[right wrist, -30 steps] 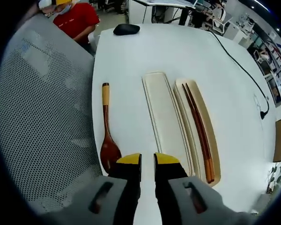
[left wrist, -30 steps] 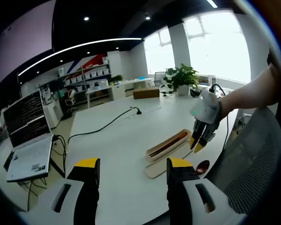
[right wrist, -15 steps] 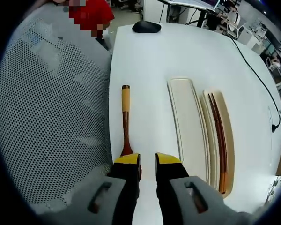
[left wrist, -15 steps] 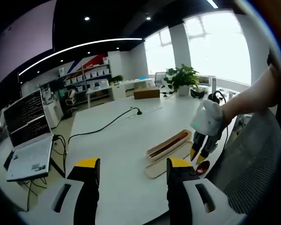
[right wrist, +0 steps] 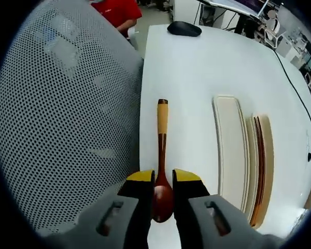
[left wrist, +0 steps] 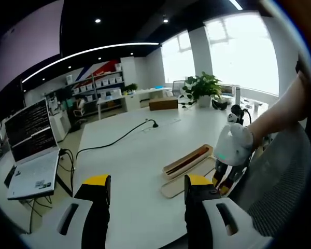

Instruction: Arrange the utensils inside the cutlery case until each visible utensil rests in its matching compartment.

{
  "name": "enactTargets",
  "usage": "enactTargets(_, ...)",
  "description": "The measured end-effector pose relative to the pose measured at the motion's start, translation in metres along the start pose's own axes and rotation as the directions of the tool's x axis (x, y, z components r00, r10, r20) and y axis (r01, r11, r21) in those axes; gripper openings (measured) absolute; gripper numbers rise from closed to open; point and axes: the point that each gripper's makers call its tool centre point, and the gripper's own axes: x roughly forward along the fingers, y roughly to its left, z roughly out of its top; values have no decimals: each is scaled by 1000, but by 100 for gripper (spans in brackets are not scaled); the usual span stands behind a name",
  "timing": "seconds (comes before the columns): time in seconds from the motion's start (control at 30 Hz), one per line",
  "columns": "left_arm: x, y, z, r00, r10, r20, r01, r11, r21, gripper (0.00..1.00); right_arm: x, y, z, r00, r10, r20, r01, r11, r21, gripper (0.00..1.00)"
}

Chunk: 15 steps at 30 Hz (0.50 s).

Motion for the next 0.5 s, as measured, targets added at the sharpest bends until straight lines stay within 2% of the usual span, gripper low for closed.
enactTargets(0.5,0,1,0,1000,6,-2,-6,1000,-2,59,13,3,3,999,5,-38,-7,998,-57,10)
